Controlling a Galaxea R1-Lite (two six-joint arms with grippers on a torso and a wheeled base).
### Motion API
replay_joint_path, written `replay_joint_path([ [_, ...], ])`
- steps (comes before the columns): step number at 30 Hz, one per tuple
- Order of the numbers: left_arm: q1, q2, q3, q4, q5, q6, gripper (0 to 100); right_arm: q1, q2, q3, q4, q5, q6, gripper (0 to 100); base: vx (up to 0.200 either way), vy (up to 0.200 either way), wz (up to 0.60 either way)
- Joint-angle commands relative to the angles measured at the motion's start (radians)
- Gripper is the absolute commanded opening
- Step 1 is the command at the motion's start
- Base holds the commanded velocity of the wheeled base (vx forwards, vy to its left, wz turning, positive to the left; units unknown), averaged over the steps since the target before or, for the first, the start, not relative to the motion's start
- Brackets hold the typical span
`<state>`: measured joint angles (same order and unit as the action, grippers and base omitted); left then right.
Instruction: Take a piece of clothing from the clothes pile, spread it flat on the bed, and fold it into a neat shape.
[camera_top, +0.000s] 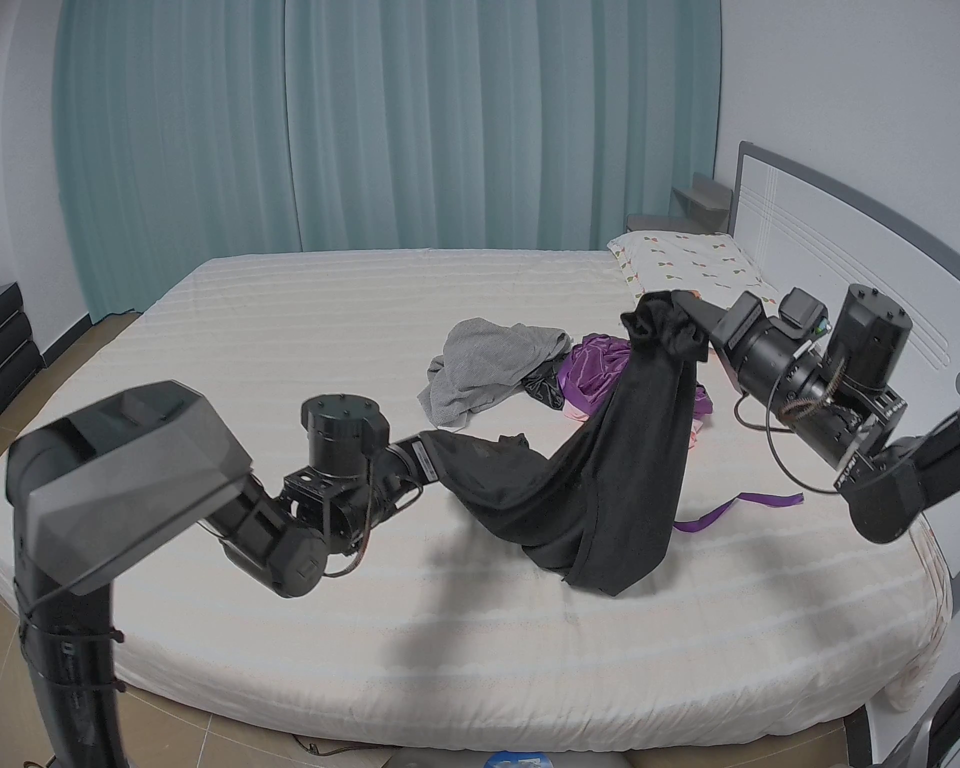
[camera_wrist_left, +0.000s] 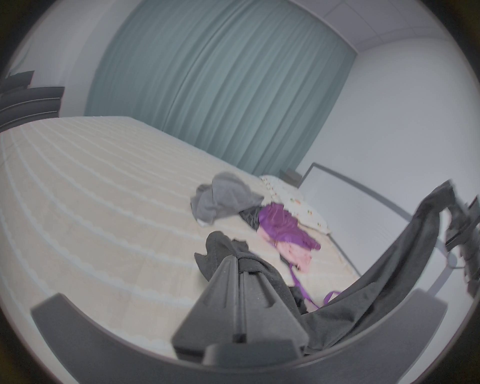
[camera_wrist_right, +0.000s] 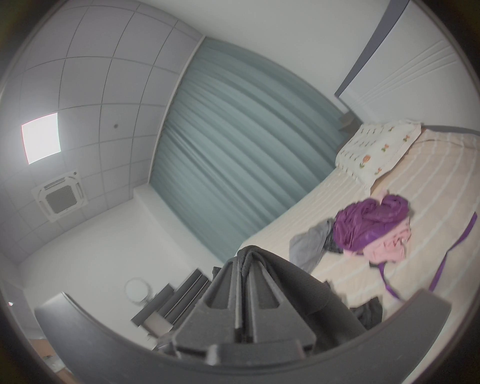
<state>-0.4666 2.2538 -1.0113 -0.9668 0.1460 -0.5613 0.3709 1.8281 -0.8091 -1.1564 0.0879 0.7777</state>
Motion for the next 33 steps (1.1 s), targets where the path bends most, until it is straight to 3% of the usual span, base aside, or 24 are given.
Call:
replay_joint_path([
  [1,0.017,-0.267,0.054,0.011,0.047,-0.031,0,-0.046,0.140,-0.182,-0.003,-0.103,-0.001,0,0.000,0.000,0.00],
  [7,0.014,-0.392,0.168,0.007,0.049,-0.032,0,-0.044,0.063,-0.136,0.004,-0.089,-0.011,0,0.000,0.000,0.00],
  [11,0.011,-0.375,0.258,0.003,0.046,-0.045,0,-0.029,0.073,-0.010,-0.003,-0.079,-0.009,0,0.000,0.000,0.00],
  [13,-0.020,-0.339,0.292,0.002,0.053,-0.106,0,-0.009,0.086,0.088,-0.028,-0.074,0.005,0,0.000,0.000,0.00],
  [26,-0.046,-0.298,0.430,-0.004,0.047,-0.184,0,0.020,0.128,0.262,-0.158,-0.076,0.034,0,0.000,0.000,0.00],
  [33,-0.047,-0.267,0.516,-0.142,0.044,-0.200,0,0.039,0.128,0.320,-0.163,-0.077,0.038,0,-0.029,0.000,0.00],
])
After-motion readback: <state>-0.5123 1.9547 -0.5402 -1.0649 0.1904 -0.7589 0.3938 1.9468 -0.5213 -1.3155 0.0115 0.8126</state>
